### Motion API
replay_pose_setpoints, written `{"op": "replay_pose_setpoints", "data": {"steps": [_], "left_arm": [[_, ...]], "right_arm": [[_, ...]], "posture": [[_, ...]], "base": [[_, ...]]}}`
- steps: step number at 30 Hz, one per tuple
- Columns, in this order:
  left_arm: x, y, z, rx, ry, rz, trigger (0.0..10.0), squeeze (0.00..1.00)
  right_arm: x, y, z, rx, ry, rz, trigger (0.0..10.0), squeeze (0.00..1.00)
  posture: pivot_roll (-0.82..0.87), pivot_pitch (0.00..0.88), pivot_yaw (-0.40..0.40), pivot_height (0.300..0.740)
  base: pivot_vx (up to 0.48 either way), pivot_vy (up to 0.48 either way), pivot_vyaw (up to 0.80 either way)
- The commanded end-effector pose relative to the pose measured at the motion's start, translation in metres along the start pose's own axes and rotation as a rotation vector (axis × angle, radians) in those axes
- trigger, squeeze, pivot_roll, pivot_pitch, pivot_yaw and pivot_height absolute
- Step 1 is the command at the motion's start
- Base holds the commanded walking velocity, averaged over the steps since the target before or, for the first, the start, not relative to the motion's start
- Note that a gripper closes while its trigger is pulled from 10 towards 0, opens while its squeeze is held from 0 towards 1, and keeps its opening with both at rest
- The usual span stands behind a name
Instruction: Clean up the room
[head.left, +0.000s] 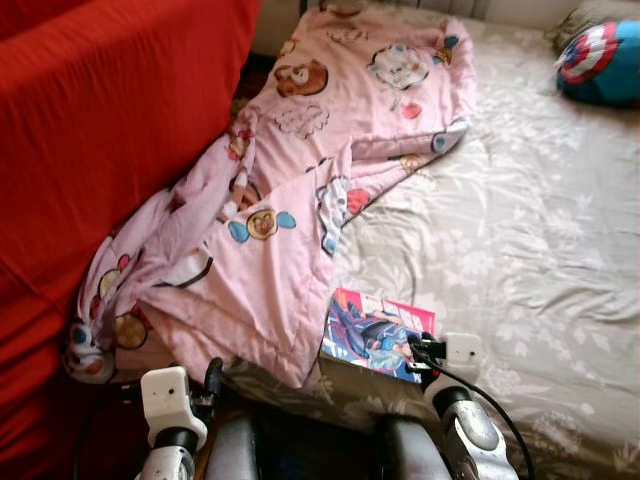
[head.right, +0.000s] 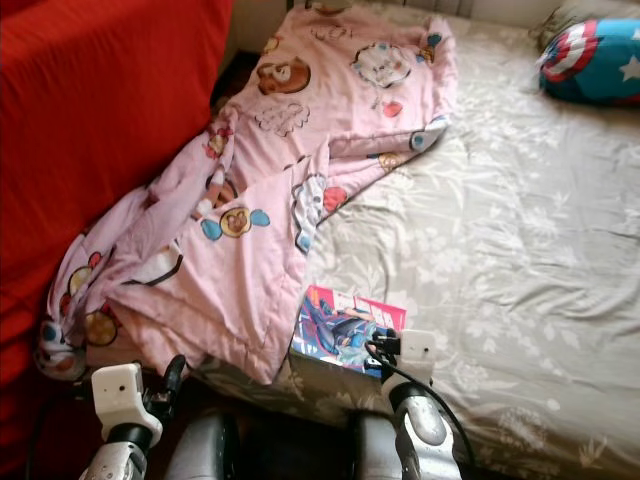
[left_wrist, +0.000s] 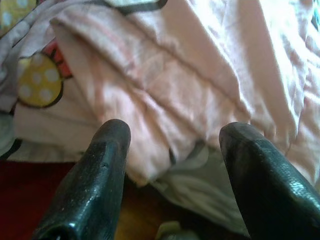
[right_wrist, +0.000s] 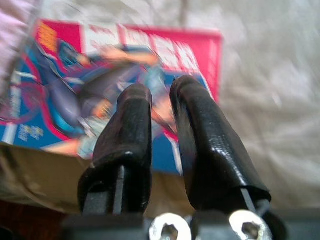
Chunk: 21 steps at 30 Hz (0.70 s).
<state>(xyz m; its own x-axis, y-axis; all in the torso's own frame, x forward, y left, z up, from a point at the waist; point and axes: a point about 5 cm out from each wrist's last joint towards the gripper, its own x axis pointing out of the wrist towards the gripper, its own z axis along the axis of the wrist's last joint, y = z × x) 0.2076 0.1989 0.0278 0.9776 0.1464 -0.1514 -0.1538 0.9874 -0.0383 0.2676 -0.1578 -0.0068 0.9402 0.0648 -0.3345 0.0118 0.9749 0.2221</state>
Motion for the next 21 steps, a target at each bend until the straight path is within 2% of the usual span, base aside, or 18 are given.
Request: {"op": "replay_pose_setpoints", "data": {"steps": [1, 2, 3, 4, 10, 11, 12, 13, 17, 18, 19, 20, 21], "left_arm": [[-0.006, 0.002, -0.005, 0.016, 0.032, -0.003, 10.0, 0.00], [-0.007, 0.003, -0.005, 0.017, 0.032, -0.003, 10.0, 0.00], [-0.008, 0.003, -0.004, 0.018, 0.031, -0.003, 10.0, 0.00], [-0.008, 0.003, -0.002, 0.020, 0.029, -0.004, 10.0, 0.00], [-0.011, 0.006, 0.000, 0.042, 0.043, -0.007, 10.0, 0.00], [-0.012, 0.007, 0.000, 0.043, 0.043, -0.008, 10.0, 0.00], [-0.012, 0.007, 0.001, 0.042, 0.043, -0.009, 10.0, 0.00], [-0.012, 0.006, 0.001, 0.042, 0.042, -0.011, 10.0, 0.00], [-0.011, 0.006, 0.003, 0.046, 0.046, -0.021, 10.0, 0.00], [-0.011, 0.005, 0.004, 0.051, 0.046, -0.030, 10.0, 0.00], [-0.011, 0.005, 0.004, 0.053, 0.046, -0.033, 10.0, 0.00], [-0.011, 0.005, 0.004, 0.054, 0.046, -0.034, 10.0, 0.00], [-0.011, 0.005, 0.005, 0.055, 0.048, -0.038, 10.0, 0.00]], "right_arm": [[-0.003, -0.009, -0.009, 0.030, 0.044, -0.044, 10.0, 0.03], [-0.002, -0.010, -0.008, 0.032, 0.047, -0.050, 10.0, 0.03], [-0.001, -0.012, -0.007, 0.035, 0.052, -0.060, 10.0, 0.73], [0.003, -0.017, -0.003, 0.041, 0.062, -0.088, 10.0, 1.00], [0.012, -0.025, 0.008, 0.060, 0.070, -0.148, 10.0, 1.00], [0.012, -0.026, 0.008, 0.061, 0.075, -0.150, 10.0, 0.24], [0.013, -0.026, 0.008, 0.062, 0.077, -0.151, 10.0, 0.24], [0.013, -0.027, 0.009, 0.066, 0.078, -0.158, 10.0, 0.00], [0.012, -0.031, 0.008, 0.109, 0.082, -0.185, 10.0, 0.00], [0.012, -0.031, 0.005, 0.141, 0.089, -0.175, 10.0, 0.78], [0.011, -0.030, 0.004, 0.150, 0.091, -0.166, 10.0, 0.78], [0.011, -0.029, 0.003, 0.153, 0.093, -0.158, 10.0, 0.95], [0.011, -0.027, 0.001, 0.166, 0.093, -0.130, 10.0, 0.95]], "posture": [[-0.06, 0.286, -0.011, 0.620], [-0.06, 0.286, -0.011, 0.620], [-0.05, 0.293, -0.005, 0.620], [-0.04, 0.300, 0.001, 0.620], [-0.02, 0.326, 0.023, 0.620], [-0.01, 0.330, 0.029, 0.620], [-0.01, 0.331, 0.032, 0.620], [-0.01, 0.331, 0.034, 0.620], [0.01, 0.337, 0.049, 0.620], [0.01, 0.339, 0.055, 0.620], [0.01, 0.338, 0.058, 0.620], [0.01, 0.338, 0.062, 0.620], [0.02, 0.339, 0.069, 0.620]], "base": [[0.000, 0.000, 0.00], [0.000, 0.000, 0.00], [0.000, 0.000, 0.00], [0.000, 0.000, 0.00], [0.000, 0.000, 0.00], [0.000, 0.000, 0.00], [0.000, 0.000, 0.00], [0.000, 0.000, 0.00], [0.000, 0.000, 0.00], [0.000, 0.000, 0.00], [0.000, 0.000, 0.00], [0.000, 0.000, 0.00], [0.000, 0.000, 0.00]]}}
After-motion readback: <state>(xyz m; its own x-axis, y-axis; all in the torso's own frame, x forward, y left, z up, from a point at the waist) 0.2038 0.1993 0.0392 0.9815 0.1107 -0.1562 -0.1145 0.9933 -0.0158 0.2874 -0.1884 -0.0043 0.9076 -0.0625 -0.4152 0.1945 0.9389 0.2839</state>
